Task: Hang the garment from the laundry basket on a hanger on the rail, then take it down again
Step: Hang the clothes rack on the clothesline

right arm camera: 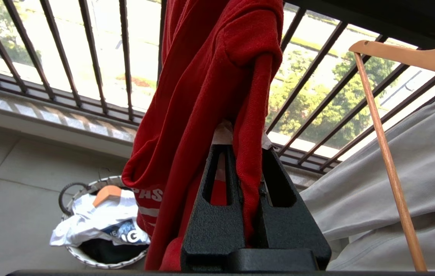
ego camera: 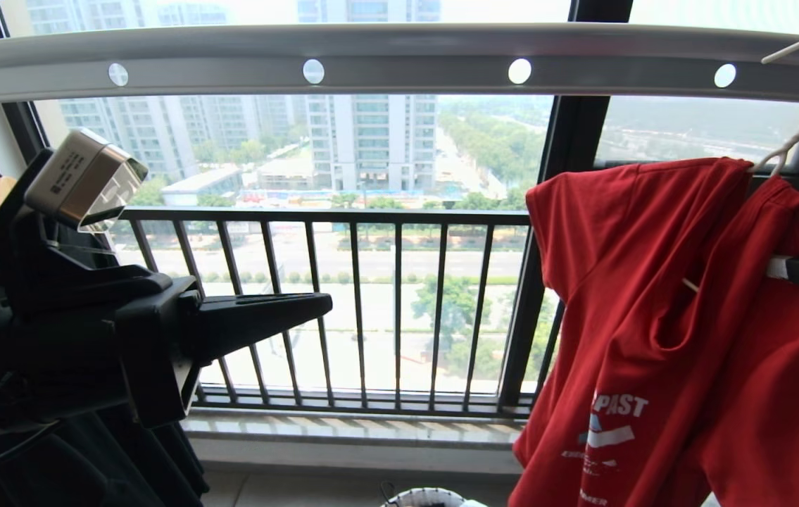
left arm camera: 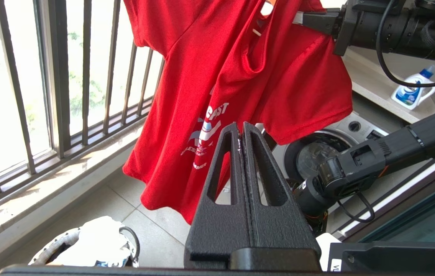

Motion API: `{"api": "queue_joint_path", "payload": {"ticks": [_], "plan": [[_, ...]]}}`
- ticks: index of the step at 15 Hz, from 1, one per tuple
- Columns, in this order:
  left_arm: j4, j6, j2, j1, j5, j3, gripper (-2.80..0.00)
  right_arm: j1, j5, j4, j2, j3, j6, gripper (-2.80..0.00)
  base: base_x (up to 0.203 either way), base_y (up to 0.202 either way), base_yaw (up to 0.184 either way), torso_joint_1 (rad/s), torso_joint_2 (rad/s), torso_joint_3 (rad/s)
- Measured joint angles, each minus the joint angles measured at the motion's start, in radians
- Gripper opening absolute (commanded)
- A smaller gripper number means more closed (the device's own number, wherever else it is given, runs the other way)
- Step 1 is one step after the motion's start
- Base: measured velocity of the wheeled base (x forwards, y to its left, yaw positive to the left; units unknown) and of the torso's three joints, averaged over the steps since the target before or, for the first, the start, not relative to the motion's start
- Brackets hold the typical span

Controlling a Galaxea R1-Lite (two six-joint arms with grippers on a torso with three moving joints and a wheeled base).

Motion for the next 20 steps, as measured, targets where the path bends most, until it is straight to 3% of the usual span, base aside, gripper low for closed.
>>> {"api": "queue_joint_path", "payload": {"ticks": [20], "plan": [[0.0, -0.001, -0.022, 0.0, 0.0, 0.0, -2.8, -0.15, -0.002, -0.099, 0.203, -0.058, -0.011, -2.8, 0.0, 0.0, 0.0, 0.0, 0.0, 0.0]]}}
